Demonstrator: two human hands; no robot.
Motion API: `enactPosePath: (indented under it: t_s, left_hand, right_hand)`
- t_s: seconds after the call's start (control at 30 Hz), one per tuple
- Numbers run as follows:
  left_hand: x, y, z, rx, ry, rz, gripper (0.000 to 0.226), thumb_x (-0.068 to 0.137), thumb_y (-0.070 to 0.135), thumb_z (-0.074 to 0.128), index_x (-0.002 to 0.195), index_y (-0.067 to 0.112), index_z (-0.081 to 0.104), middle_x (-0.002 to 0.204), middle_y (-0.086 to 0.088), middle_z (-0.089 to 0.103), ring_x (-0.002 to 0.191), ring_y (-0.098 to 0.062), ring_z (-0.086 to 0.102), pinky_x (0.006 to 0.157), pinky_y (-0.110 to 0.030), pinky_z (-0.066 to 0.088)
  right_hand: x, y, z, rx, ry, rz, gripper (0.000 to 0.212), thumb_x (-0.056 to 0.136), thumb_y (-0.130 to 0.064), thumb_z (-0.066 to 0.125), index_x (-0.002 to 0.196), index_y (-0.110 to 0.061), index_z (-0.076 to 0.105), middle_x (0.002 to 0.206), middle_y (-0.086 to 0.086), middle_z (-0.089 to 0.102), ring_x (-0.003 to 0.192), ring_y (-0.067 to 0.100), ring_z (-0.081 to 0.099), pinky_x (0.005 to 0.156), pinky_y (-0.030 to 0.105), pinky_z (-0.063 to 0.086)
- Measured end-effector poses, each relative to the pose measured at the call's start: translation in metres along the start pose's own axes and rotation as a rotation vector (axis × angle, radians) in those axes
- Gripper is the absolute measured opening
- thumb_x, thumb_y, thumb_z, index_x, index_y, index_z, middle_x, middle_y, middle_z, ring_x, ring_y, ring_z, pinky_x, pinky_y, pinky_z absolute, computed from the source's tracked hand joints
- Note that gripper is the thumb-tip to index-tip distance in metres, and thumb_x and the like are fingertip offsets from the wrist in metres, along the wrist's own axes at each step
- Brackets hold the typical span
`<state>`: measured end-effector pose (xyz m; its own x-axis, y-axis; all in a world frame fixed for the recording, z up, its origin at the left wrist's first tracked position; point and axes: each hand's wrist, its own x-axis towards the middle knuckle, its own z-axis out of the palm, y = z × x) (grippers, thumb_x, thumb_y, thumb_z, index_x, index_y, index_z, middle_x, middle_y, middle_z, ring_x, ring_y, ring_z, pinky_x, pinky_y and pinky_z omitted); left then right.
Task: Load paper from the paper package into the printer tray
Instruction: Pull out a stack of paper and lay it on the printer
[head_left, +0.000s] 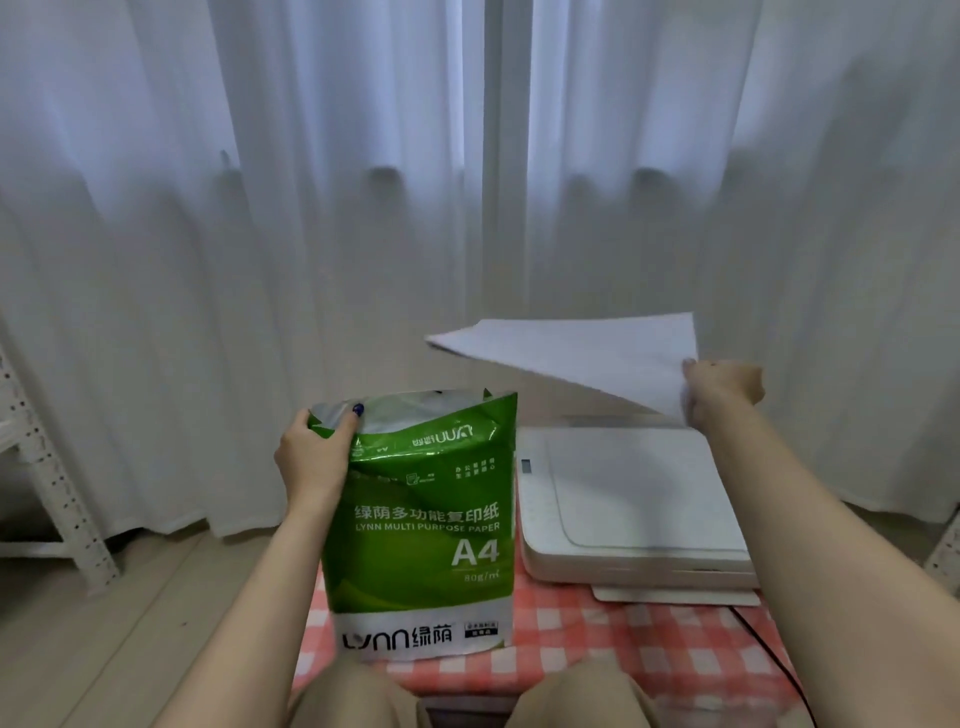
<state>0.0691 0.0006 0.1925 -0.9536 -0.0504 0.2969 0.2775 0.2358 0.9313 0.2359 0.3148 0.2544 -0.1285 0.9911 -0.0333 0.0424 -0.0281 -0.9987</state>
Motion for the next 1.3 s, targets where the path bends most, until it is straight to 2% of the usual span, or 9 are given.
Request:
enactPosePath:
  t_s: [0.1, 0.23, 0.33, 0.43, 0.5, 0.77, 1.0, 1.17, 1.3]
  left_hand:
    - [-0.002, 0.001, 0.001, -0.013, -0.005, 0.006, 0.024, 0.083, 0.032, 0.066, 0.093, 0.011, 0.059, 0.09, -0.006, 0.06, 0.085, -0.024, 0.054, 0.078, -0.033, 0.044]
    - [-0.003, 0.001, 0.003, -0.024, -0.015, 0.02, 0.019, 0.084, 0.03, 0.066, 0.09, 0.016, 0.055, 0.09, -0.005, 0.059, 0.084, -0.023, 0.054, 0.075, -0.03, 0.041]
    - [-0.002, -0.001, 0.005, -0.011, -0.001, 0.026, 0.019, 0.083, 0.03, 0.066, 0.089, 0.015, 0.055, 0.089, -0.006, 0.06, 0.083, -0.024, 0.054, 0.075, -0.033, 0.044]
    - [-0.003, -0.004, 0.007, -0.01, 0.016, 0.029, 0.02, 0.083, 0.03, 0.066, 0.091, 0.013, 0.058, 0.09, -0.006, 0.06, 0.083, -0.023, 0.054, 0.075, -0.031, 0.043]
    - [-0.003, -0.005, 0.007, -0.019, 0.016, 0.037, 0.023, 0.083, 0.03, 0.067, 0.094, 0.01, 0.061, 0.09, -0.006, 0.061, 0.083, -0.023, 0.055, 0.074, -0.03, 0.042]
    - [-0.008, -0.005, 0.005, -0.062, -0.001, 0.047, 0.018, 0.083, 0.028, 0.067, 0.092, 0.013, 0.06, 0.09, -0.005, 0.063, 0.083, -0.021, 0.057, 0.073, -0.029, 0.043]
    - [-0.011, -0.005, 0.003, -0.075, -0.015, 0.057, 0.017, 0.084, 0.028, 0.067, 0.091, 0.015, 0.059, 0.09, -0.004, 0.063, 0.081, -0.019, 0.057, 0.071, -0.029, 0.043]
    - [-0.011, -0.006, 0.002, -0.086, -0.037, 0.07, 0.017, 0.084, 0.027, 0.066, 0.091, 0.014, 0.057, 0.089, -0.004, 0.062, 0.08, -0.018, 0.057, 0.062, -0.023, 0.044]
    - [-0.012, -0.008, -0.003, -0.104, -0.057, 0.067, 0.017, 0.084, 0.027, 0.067, 0.089, 0.014, 0.057, 0.081, 0.0, 0.062, 0.076, -0.016, 0.057, 0.063, -0.025, 0.044]
  right_hand:
    - [0.003, 0.018, -0.005, -0.005, 0.015, 0.054, 0.026, 0.088, -0.011, 0.063, 0.111, 0.002, 0.065, 0.121, 0.017, 0.063, 0.088, 0.022, 0.055, 0.091, 0.032, 0.048]
    - [0.006, 0.039, -0.01, 0.037, 0.03, 0.11, 0.025, 0.089, -0.012, 0.062, 0.11, 0.0, 0.066, 0.109, 0.015, 0.062, 0.085, 0.021, 0.051, 0.08, 0.025, 0.043]
    - [0.011, 0.051, -0.012, 0.032, 0.027, 0.15, 0.014, 0.089, -0.013, 0.062, 0.096, -0.002, 0.068, 0.097, 0.011, 0.055, 0.082, 0.023, 0.049, 0.081, 0.029, 0.045]
    - [0.014, 0.066, -0.017, -0.001, 0.067, 0.177, 0.025, 0.09, -0.011, 0.059, 0.113, 0.0, 0.064, 0.12, 0.017, 0.061, 0.102, 0.03, 0.06, 0.096, 0.035, 0.048]
    - [0.014, 0.078, -0.022, -0.051, 0.09, 0.178, 0.026, 0.092, -0.01, 0.057, 0.114, 0.001, 0.063, 0.126, 0.019, 0.06, 0.113, 0.034, 0.059, 0.097, 0.035, 0.046]
    - [0.009, 0.118, -0.034, -0.3, 0.066, 0.158, 0.029, 0.096, -0.012, 0.049, 0.11, 0.009, 0.063, 0.121, 0.025, 0.062, 0.114, 0.039, 0.056, 0.095, 0.038, 0.044]
    - [-0.001, 0.141, -0.033, -0.324, 0.061, 0.323, 0.045, 0.097, -0.022, 0.045, 0.125, 0.013, 0.048, 0.134, 0.028, 0.05, 0.123, 0.042, 0.049, 0.102, 0.044, 0.039]
    - [-0.002, 0.133, -0.025, -0.453, 0.077, 0.281, 0.038, 0.091, -0.009, 0.048, 0.124, 0.009, 0.047, 0.13, 0.027, 0.052, 0.12, 0.042, 0.05, 0.097, 0.045, 0.043]
    - [-0.011, 0.116, 0.0, -0.654, 0.008, 0.159, 0.041, 0.088, -0.013, 0.051, 0.125, 0.003, 0.045, 0.135, 0.026, 0.042, 0.126, 0.04, 0.037, 0.102, 0.044, 0.035]
